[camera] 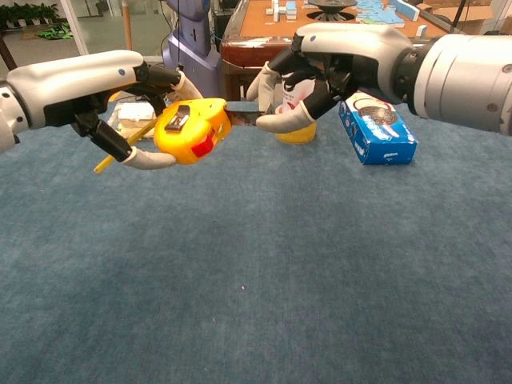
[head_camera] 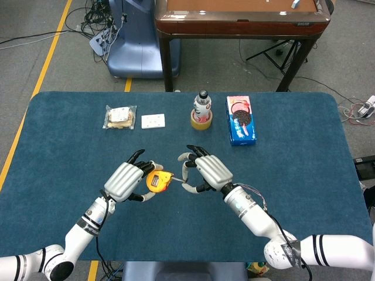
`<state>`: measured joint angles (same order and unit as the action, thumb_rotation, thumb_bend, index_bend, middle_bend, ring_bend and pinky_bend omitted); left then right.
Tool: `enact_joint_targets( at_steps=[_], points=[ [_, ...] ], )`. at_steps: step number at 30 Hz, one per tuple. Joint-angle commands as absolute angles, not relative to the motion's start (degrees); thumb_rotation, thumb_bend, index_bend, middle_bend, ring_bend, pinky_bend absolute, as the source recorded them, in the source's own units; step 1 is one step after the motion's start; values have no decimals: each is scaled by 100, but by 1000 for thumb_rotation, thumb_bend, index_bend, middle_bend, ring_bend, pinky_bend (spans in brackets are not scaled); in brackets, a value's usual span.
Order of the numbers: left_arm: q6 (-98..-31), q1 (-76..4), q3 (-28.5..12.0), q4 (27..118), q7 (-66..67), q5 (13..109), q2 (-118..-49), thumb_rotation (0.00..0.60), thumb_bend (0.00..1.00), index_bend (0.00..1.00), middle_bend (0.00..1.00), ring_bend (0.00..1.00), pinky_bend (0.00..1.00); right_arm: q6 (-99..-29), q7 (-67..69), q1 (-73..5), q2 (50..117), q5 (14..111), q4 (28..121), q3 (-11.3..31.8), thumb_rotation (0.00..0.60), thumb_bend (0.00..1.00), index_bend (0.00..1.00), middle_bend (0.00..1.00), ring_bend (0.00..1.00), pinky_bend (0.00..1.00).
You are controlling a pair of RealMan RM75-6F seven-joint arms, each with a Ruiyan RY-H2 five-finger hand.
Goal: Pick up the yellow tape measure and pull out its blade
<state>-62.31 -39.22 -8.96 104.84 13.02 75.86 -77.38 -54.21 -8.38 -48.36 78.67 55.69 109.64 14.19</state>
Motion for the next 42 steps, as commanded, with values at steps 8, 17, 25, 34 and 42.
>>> enact_joint_targets(
  at_steps=[8, 17, 25, 34, 42],
  points=[
    [-6219, -3924, -901, 10489, 1300, 7574, -7706, 600, 248, 552, 536, 355, 0, -5485, -797, -4807, 7892, 5565, 10953, 1437, 600, 495, 618, 270, 0, 28],
    [-6220, -3876, -863, 10374, 1222, 7559, -7660, 600, 248, 552, 536, 355, 0, -5528, -682, -4700, 7785, 5649, 10998, 1416, 600, 522, 639, 288, 0, 28],
    [-6097, -3784, -719, 10000, 1054, 7509, -7533, 600, 247, 552, 536, 355, 0, -5586, -465, -4423, 7403, 5879, 11143, 1287, 600, 522, 655, 302, 1, 28],
    [-5938, -3650, -514, 9474, 693, 7592, -7359, 600, 247, 553, 537, 355, 0, -5536, 102, -4016, 6606, 6326, 11423, 1198, 600, 522, 661, 310, 7, 28],
    [-5776, -3594, -355, 8919, 66, 7876, -7322, 600, 247, 557, 542, 355, 0, -5554, 670, -3647, 5918, 6827, 11714, 1126, 600, 522, 665, 312, 11, 28]
  ],
)
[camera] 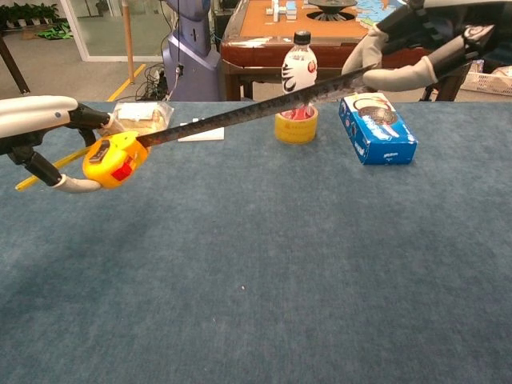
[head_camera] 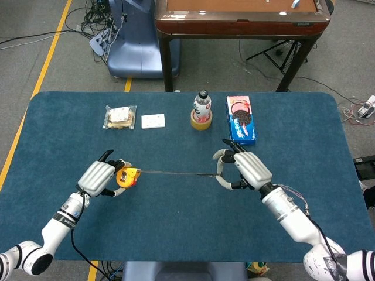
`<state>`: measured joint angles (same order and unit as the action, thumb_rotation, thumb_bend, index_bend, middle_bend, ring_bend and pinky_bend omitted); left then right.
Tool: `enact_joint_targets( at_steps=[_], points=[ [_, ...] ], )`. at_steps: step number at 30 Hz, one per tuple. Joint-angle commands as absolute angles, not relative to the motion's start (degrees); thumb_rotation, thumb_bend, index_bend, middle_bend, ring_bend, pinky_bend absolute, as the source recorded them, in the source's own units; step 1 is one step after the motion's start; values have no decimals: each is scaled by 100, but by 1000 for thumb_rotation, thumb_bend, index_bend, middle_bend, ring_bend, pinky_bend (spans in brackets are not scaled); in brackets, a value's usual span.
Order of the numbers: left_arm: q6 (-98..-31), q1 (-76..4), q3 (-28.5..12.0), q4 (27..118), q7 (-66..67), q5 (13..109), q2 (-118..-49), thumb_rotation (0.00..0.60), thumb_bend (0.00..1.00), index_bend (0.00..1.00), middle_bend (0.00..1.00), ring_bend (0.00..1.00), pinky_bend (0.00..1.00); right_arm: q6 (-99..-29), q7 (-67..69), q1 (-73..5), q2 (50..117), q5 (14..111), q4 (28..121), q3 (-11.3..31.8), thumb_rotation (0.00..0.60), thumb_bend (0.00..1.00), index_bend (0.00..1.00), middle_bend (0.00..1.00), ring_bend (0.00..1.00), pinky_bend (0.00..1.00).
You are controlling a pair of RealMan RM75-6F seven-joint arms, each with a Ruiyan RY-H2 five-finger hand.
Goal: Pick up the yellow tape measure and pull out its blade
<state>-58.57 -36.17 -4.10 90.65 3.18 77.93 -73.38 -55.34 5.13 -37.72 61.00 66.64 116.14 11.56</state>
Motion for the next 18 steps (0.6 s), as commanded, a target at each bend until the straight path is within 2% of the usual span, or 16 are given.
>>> enact_joint_targets(
  at_steps=[1, 10, 18],
  points=[
    [-5739, -3595, -345, 8869, -16, 7887, -7311, 600, 247, 557, 542, 355, 0, -5576, 715, -3606, 5848, 6887, 11736, 1119, 600, 522, 666, 313, 12, 28],
    [-5643, -3565, -283, 8630, -470, 8060, -7197, 600, 246, 558, 543, 355, 0, -5792, 1344, -3156, 5204, 7398, 11868, 1022, 600, 521, 671, 318, 16, 28],
    [-5733, -3535, -276, 8571, -474, 8184, -7256, 600, 246, 558, 543, 355, 0, -5824, 1699, -3032, 5030, 7613, 11832, 1033, 600, 521, 672, 318, 16, 28]
  ],
)
